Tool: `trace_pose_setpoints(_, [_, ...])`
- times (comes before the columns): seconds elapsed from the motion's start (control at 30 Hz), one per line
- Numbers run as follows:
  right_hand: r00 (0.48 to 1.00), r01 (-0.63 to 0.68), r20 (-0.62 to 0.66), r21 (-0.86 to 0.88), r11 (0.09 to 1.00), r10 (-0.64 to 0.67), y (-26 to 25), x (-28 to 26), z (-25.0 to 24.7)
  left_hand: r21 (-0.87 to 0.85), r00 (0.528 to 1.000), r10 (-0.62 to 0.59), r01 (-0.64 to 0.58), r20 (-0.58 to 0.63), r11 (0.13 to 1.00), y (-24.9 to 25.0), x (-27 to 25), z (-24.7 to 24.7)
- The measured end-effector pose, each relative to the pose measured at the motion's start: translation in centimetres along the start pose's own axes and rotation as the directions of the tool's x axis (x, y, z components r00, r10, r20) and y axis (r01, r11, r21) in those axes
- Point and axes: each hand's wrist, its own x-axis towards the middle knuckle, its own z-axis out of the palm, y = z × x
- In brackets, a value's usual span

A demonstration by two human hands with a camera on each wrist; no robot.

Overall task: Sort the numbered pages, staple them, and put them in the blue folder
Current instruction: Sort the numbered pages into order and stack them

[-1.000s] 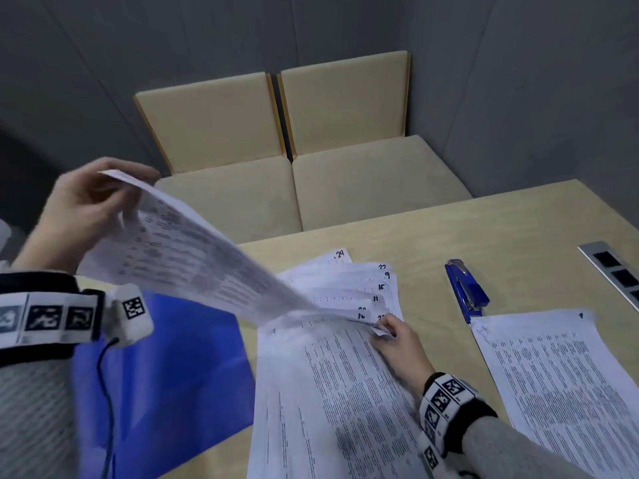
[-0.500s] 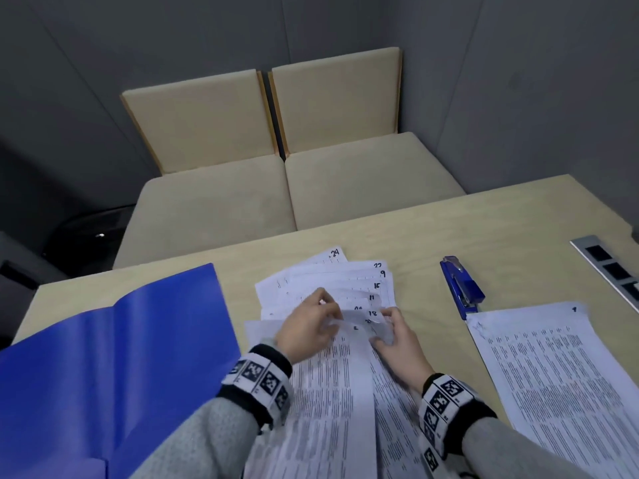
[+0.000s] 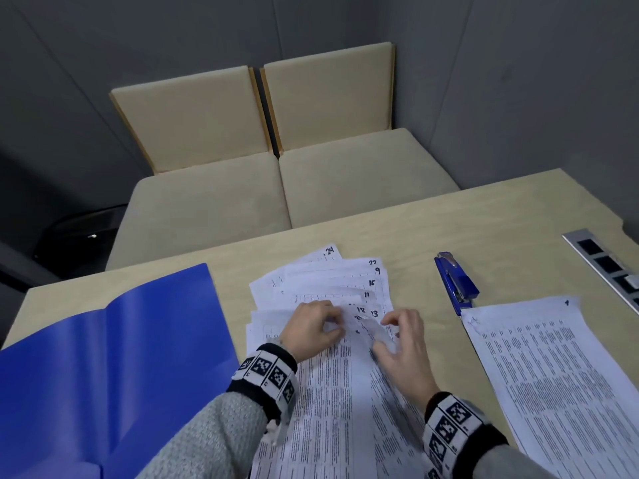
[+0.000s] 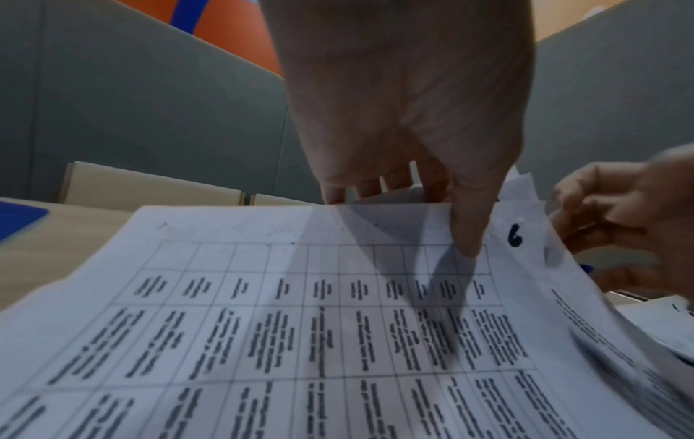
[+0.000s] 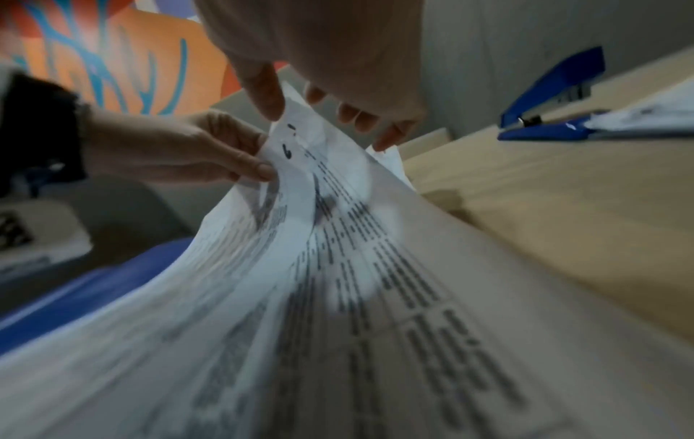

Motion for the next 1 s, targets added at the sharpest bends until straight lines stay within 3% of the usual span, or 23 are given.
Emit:
trace_pose_setpoints(0.07, [0.993,0.053,0.112,-0.132,0.99,-0.038,0.0,-0.6,0.0,-0.013,1.0,-0.008,0.008,-0.006,1.0,-0.1,0.2,0.1])
trace_pose_setpoints(0.13, [0.988,0.088,0.146,-0.248,0.965,-0.052,0.4,-0.6,0.6,-0.018,1.0,-0.017,0.017,-0.01,1.0,-0.1,0.2,0.1])
trace_pose_setpoints(0.23, [0.993,0.051,0.111,-0.226,0.973,-0.027,0.5,0.2,1.3,-0.024,0.999,-0.04,0.04,-0.011,0.999,-0.2,0.2,0.2])
trace_pose_setpoints(0.3, [0.986,0.046,0.168,-0.181,0.982,-0.016,0.8,1.0,1.1,-0.061,0.997,-0.075,0.076,0.016,0.995,-0.3,0.1,0.2])
trace_pose_setpoints(0.43, [0.888,0.226,0.452,-0.273,0.935,-0.083,0.8,2.3,-1.1,-0.061,0.993,-0.11,0.113,0.052,0.992,-1.0,-0.1,-0.1])
trace_pose_setpoints(0.5, [0.858,0.233,0.51,-0.268,0.935,-0.068,0.6,2.9,-1.5,-0.041,0.996,-0.081,0.082,0.041,0.996,-0.9,0.0,0.0])
trace_pose_setpoints(0.63, [0.874,0.085,0.485,-0.165,0.983,0.006,-0.1,3.0,-0.4,-0.137,0.999,-0.042,0.045,0.025,0.99,-0.2,0.0,0.2])
trace_pose_setpoints(0.77, [0.917,0.11,0.395,-0.103,0.989,-0.061,0.1,1.7,0.5,-0.283,0.979,-0.19,0.163,-0.071,0.945,-0.2,0.6,0.1])
trace_pose_setpoints(0.9, [0.915,0.21,0.375,-0.133,0.969,-0.147,0.3,0.8,0.8,-0.026,0.958,-0.287,0.286,-0.009,0.958,-0.7,2.7,-0.1])
trace_pose_setpoints(1.0, [0.92,0.229,0.359,-0.16,0.96,-0.159,0.5,0.5,1.0,0.083,0.971,-0.239,0.239,-0.004,0.968,-0.8,2.9,-0.3])
